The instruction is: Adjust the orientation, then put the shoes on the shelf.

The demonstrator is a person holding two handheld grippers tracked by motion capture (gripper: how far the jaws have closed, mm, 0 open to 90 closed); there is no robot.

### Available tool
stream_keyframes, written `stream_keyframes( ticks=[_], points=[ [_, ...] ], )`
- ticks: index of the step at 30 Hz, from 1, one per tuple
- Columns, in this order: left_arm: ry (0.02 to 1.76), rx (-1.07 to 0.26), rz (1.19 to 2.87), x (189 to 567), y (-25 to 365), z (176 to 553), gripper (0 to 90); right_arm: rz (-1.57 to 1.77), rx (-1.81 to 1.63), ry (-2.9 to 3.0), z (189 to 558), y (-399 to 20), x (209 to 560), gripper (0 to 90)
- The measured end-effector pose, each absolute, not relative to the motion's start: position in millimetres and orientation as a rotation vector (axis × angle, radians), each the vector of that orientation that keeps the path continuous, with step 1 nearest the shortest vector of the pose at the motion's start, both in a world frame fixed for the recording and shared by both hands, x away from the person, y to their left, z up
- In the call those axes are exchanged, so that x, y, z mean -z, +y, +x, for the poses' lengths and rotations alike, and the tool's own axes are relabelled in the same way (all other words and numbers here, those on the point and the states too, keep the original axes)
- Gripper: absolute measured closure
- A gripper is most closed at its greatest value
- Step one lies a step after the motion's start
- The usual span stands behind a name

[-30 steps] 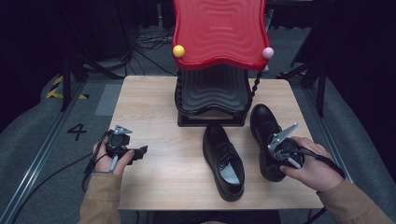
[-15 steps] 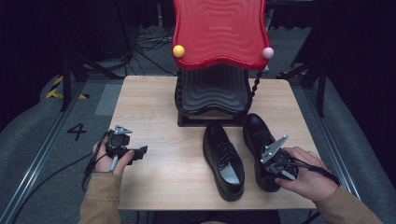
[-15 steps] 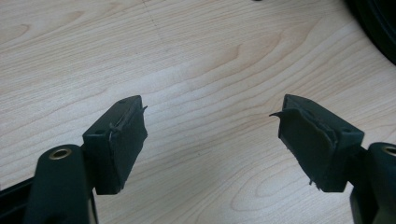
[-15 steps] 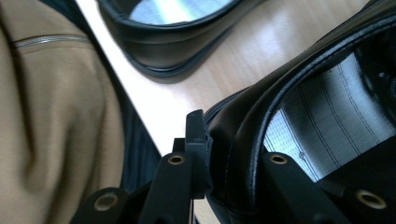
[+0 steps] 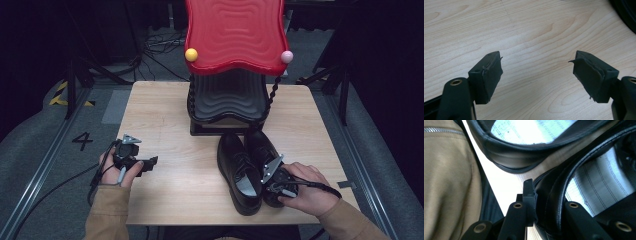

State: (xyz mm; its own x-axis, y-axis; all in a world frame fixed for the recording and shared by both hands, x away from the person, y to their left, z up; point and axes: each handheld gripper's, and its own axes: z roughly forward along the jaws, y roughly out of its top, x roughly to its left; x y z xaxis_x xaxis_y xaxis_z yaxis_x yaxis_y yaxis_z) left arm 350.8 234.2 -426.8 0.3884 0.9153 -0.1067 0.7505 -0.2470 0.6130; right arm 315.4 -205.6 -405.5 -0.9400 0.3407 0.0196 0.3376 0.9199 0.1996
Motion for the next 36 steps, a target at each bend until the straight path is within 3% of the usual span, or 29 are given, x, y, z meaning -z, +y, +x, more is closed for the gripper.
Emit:
stream_keyframes(
  ticks=[12, 14, 20, 36],
  points=[
    [1.422, -0.36, 2.064, 426.7, 232.7, 350.8, 23.6, 0.705, -0.326, 3.135, 322.7, -202.2, 411.9, 79.2],
    [1.419, -0.361, 2.065, 426.8, 232.8, 351.1, 23.7, 0.692, -0.299, 3.162, 323.7, -201.8, 411.8, 73.3],
    [1.414, -0.361, 2.065, 427.0, 232.7, 351.2, 23.6, 0.737, -0.355, 3.131, 322.9, -202.7, 410.3, 66.3],
    [1.406, -0.367, 2.071, 426.3, 231.1, 353.0, 23.6, 0.809, -0.552, 3.065, 315.2, -217.7, 388.6, 58.2]
  ],
)
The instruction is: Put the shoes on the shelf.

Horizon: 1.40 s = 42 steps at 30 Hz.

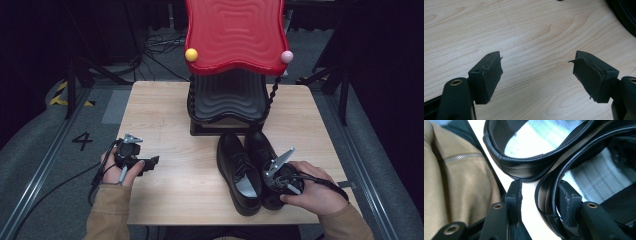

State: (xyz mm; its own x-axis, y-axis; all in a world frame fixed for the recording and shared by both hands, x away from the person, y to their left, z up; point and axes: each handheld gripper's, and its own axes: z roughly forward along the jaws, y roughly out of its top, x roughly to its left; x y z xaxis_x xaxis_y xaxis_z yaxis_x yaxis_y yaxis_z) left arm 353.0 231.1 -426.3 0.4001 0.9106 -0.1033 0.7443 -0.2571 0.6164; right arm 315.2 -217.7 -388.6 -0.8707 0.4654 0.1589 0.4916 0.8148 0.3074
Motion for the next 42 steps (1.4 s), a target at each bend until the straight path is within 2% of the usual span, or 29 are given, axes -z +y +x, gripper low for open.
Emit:
stream_keyframes(
  ticks=[12, 24, 35, 40, 42],
  points=[
    [1.403, -0.371, 2.075, 426.1, 230.6, 352.6, 23.6, -1.2, 0.767, -2.703, 319.6, -229.0, 374.2, 55.2],
    [1.412, -0.363, 2.076, 427.5, 230.8, 351.2, 23.6, -1.452, 0.821, -2.553, 337.7, -219.3, 398.3, 49.7],
    [1.412, -0.366, 2.086, 428.8, 229.5, 351.6, 23.6, -1.519, 0.674, -2.599, 347.6, -197.5, 420.6, 53.8],
    [1.419, -0.366, 2.081, 429.2, 230.4, 351.5, 23.6, -1.609, 0.562, -2.654, 349.8, -186.4, 423.3, 68.2],
    [1.421, -0.363, 2.081, 430.1, 230.2, 351.8, 23.6, -1.639, 0.512, -2.662, 350.8, -182.9, 422.7, 70.8]
  ],
)
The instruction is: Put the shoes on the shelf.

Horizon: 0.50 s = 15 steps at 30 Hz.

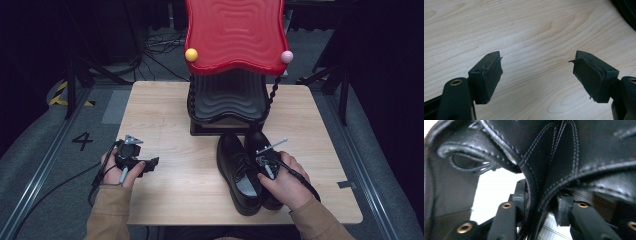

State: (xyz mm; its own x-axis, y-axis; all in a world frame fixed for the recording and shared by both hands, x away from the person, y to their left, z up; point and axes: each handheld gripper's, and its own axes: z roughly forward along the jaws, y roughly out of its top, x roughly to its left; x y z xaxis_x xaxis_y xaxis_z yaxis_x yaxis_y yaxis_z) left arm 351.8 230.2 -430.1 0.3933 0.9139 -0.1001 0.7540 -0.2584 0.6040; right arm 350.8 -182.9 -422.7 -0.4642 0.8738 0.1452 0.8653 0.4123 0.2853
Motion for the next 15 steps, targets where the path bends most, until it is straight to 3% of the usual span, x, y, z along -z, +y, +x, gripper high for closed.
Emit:
stream_keyframes(
  ticks=[15],
  points=[
    [1.416, -0.359, 2.081, 429.6, 229.5, 351.3, 23.6, 1.542, -0.336, 2.739, 364.4, -174.8, 421.2, 72.5]
  ],
)
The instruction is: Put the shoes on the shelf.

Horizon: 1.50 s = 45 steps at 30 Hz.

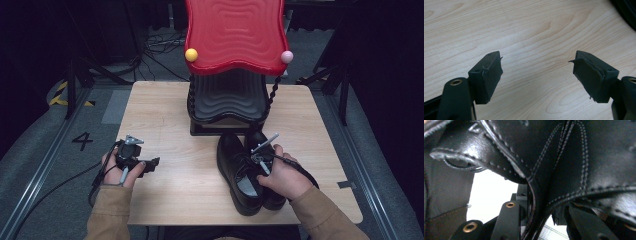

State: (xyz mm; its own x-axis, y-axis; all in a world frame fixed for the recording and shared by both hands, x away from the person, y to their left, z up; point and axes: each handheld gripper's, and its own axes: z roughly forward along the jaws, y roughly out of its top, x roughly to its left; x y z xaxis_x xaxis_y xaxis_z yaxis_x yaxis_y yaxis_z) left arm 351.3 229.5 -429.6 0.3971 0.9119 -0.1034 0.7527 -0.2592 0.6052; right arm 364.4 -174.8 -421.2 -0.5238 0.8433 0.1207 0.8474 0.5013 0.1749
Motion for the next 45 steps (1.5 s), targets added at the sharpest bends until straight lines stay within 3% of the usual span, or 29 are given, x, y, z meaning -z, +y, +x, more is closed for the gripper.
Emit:
stream_keyframes(
  ticks=[19, 45],
  points=[
    [1.425, -0.358, 2.056, 429.0, 237.0, 351.3, 23.7, -1.678, 0.285, -2.592, 372.4, -178.9, 414.4, 82.7],
    [1.435, -0.371, 2.041, 426.2, 241.6, 349.7, 23.8, -1.619, 0.359, -2.612, 339.5, -197.3, 315.2, 82.4]
  ],
)
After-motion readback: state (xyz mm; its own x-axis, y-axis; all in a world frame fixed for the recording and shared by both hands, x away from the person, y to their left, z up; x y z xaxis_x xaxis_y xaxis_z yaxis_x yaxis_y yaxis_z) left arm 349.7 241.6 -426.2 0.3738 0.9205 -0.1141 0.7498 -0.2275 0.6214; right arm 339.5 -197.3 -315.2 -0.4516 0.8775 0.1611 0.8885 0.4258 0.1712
